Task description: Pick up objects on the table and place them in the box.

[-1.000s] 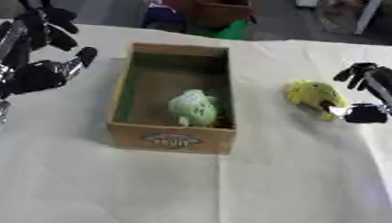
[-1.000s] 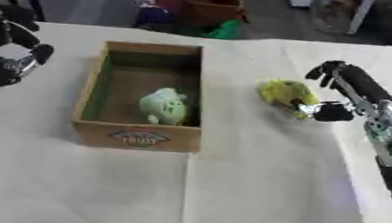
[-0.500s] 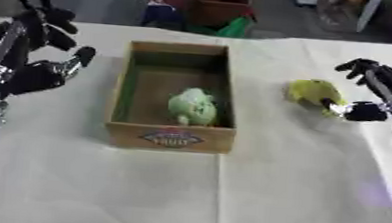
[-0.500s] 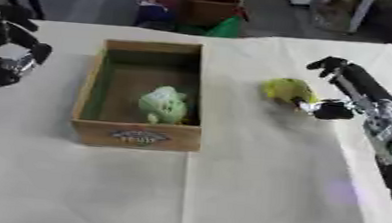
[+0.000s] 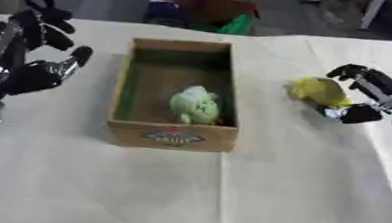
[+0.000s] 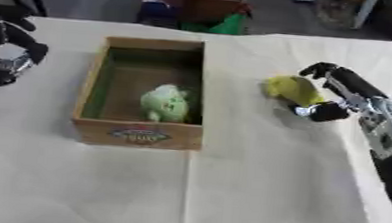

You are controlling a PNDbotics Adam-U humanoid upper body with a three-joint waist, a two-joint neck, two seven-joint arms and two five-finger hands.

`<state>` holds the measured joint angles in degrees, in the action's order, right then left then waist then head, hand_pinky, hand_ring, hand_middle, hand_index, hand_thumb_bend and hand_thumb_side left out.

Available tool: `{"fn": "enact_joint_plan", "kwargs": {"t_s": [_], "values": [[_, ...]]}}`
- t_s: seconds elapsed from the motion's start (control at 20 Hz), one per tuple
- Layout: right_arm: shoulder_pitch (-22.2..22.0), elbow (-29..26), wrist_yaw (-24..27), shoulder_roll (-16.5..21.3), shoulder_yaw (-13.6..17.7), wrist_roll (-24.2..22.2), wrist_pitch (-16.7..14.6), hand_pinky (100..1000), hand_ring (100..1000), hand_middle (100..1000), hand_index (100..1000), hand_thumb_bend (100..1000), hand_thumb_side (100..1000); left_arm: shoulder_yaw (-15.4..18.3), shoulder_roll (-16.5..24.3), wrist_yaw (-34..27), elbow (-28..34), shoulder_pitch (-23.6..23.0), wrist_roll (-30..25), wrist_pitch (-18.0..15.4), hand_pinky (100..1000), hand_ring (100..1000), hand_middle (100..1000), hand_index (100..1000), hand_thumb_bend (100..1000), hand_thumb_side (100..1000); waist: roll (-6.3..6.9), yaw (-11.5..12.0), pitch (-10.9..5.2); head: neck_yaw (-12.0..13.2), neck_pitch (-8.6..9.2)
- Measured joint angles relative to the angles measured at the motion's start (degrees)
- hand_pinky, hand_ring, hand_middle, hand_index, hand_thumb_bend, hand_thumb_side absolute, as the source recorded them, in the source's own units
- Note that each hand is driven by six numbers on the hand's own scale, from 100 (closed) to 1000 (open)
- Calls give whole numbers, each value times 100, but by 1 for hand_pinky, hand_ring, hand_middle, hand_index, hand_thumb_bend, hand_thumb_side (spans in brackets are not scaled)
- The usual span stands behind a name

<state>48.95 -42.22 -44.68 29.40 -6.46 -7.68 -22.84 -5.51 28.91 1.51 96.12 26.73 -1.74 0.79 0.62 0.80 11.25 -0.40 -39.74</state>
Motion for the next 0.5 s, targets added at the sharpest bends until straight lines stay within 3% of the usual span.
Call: {"fn": "enact_joint_plan", "kwargs": {"t_s": [0.5], "values": [[47, 108, -152, -58, 51, 284, 101, 557, 677, 751, 776, 452, 372, 0, -21, -41, 0, 3, -2, -2, 660, 603, 612, 781, 432, 268, -7, 45, 1, -45, 5]]}}
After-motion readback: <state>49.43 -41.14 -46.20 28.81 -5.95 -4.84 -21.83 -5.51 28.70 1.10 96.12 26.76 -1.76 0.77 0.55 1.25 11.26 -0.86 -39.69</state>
